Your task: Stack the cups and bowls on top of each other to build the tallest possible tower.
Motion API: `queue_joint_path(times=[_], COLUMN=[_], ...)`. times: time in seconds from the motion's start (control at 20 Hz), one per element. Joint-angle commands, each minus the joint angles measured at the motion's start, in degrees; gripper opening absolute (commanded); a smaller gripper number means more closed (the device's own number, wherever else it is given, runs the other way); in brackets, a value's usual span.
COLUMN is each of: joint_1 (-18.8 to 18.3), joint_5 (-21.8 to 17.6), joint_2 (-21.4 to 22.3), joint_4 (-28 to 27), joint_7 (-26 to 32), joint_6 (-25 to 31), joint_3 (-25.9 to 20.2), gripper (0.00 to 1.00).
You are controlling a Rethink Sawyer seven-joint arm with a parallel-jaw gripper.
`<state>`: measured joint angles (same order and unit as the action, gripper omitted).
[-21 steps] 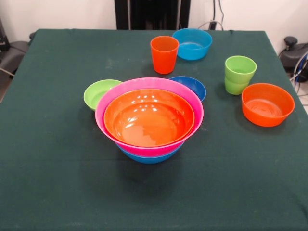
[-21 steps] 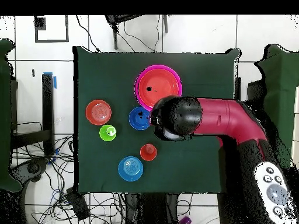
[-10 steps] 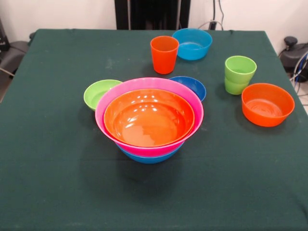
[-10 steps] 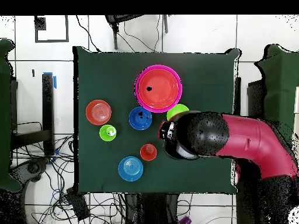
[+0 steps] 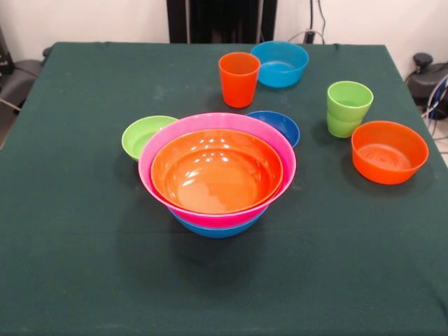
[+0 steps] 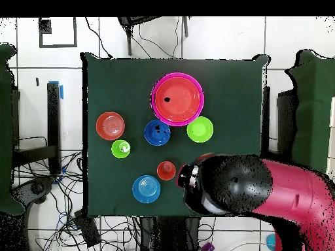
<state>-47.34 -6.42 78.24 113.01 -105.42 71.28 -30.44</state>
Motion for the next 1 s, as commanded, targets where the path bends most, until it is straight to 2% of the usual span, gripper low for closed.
queue_joint_path(times=[0.05,0.15,0.35,0.4,0.75,0.95,1.0], joint_1=[-0.7,-0.9,-1.7,-2.0,-2.9,-1.9,-1.3], joint_5=[1.5,1.0,-1.4,-1.8,-2.2,-5.8,-7.7], joint_2=[5.3,5.0,1.9,1.0,-2.3,-7.2,-9.1], joint_4=[12.3,13.8,16.3,16.8,18.2,16.2,14.9], joint_7=[23.5,23.3,22.6,23.1,21.2,16.2,14.7], joint_6=[-1.4,-3.6,-6.7,-9.2,-15.9,-19.3,-20.2], joint_3=[-1.0,-0.5,-0.8,-1.1,-2.2,-2.7,-2.7], gripper=[1.0,1.0,1.0,1.0,1.0,1.0,1.0])
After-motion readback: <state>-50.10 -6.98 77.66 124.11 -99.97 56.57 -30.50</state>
